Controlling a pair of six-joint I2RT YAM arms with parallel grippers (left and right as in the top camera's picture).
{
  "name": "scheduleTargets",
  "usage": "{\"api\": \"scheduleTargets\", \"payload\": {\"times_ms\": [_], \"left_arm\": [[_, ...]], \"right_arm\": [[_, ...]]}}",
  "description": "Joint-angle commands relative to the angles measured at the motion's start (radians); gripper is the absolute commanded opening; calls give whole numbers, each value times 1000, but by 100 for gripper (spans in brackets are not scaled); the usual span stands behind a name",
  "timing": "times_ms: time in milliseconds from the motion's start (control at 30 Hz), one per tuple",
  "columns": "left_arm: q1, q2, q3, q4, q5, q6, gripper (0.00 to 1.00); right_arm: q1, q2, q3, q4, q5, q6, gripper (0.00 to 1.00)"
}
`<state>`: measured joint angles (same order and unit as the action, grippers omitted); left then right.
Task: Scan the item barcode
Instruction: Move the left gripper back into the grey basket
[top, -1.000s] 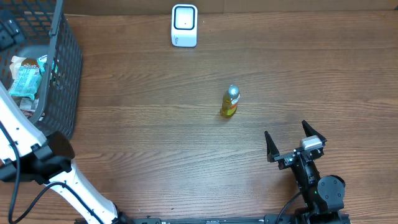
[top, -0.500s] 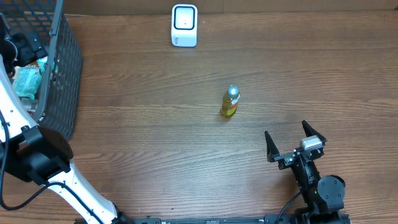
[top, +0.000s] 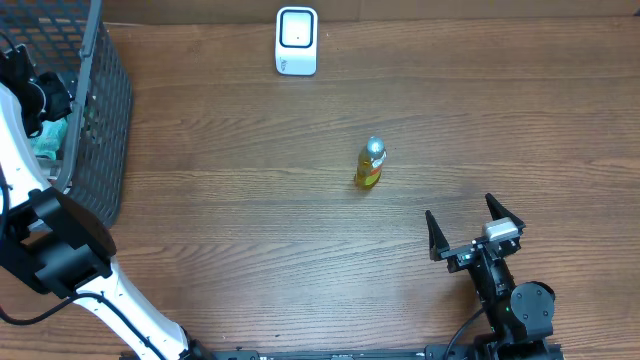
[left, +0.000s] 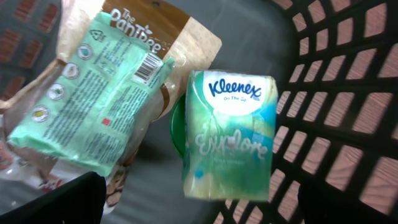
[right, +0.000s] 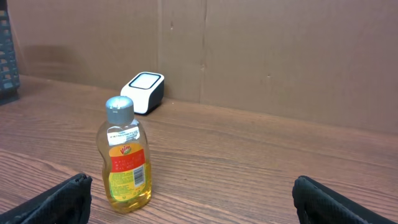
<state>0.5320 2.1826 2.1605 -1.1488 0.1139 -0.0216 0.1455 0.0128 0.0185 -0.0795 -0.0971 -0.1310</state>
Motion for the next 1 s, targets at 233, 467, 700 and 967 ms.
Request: {"api": "scheduleTargets", "payload": {"times_ms": [233,467,700,967], "left_arm": [[1,5,-124,100,18,34,100],[10,5,-124,95,12,34,86],[17,5,-124,92,11,34,91],[16,5,-124,122,36,53,100]], "right_arm": [[-3,-10,-11,3,6,2,100],[-3,-10,-11,3,6,2,100],[-3,-10,-11,3,6,2,100],[-3,-10,-11,3,6,3,100]]}}
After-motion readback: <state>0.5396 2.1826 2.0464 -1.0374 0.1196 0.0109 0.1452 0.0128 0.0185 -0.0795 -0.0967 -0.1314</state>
